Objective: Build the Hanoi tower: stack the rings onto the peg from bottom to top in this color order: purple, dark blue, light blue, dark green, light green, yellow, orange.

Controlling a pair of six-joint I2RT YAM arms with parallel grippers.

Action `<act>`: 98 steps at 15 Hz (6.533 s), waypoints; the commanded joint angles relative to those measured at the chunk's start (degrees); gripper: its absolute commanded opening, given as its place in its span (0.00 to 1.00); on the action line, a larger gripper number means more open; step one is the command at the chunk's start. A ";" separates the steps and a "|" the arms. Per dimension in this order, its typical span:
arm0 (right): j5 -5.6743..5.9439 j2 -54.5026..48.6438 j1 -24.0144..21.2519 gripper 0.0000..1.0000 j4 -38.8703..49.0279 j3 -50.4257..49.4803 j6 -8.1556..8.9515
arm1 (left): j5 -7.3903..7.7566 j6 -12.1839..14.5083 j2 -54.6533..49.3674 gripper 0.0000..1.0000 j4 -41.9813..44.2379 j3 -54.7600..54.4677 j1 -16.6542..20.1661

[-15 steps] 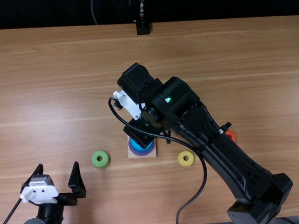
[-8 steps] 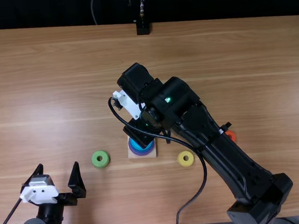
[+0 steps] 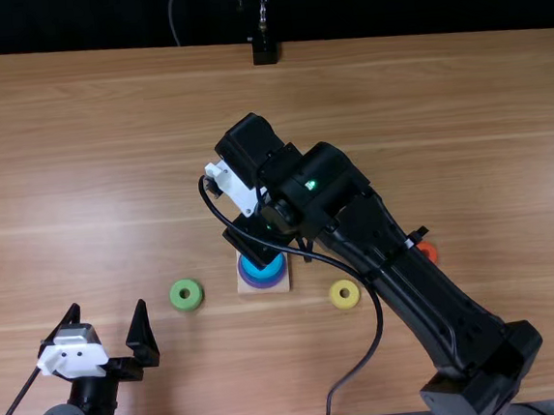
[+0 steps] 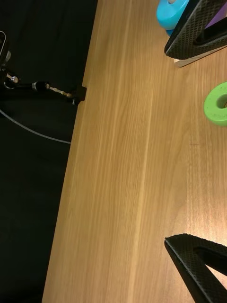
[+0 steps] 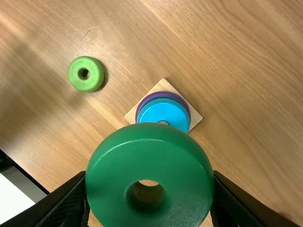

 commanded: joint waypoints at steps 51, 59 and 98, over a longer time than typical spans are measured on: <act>-0.45 0.90 0.66 0.00 -0.45 -1.70 1.42 | 1.13 0.43 -0.67 1.00 -0.80 -2.87 0.20; -0.24 0.90 0.22 0.00 -0.24 -1.61 1.21 | 1.13 0.43 -0.67 1.00 -0.80 -2.87 0.20; 0.29 1.69 -0.92 1.00 0.19 -0.73 1.21 | 1.13 0.43 -0.67 1.00 -0.80 -2.87 0.20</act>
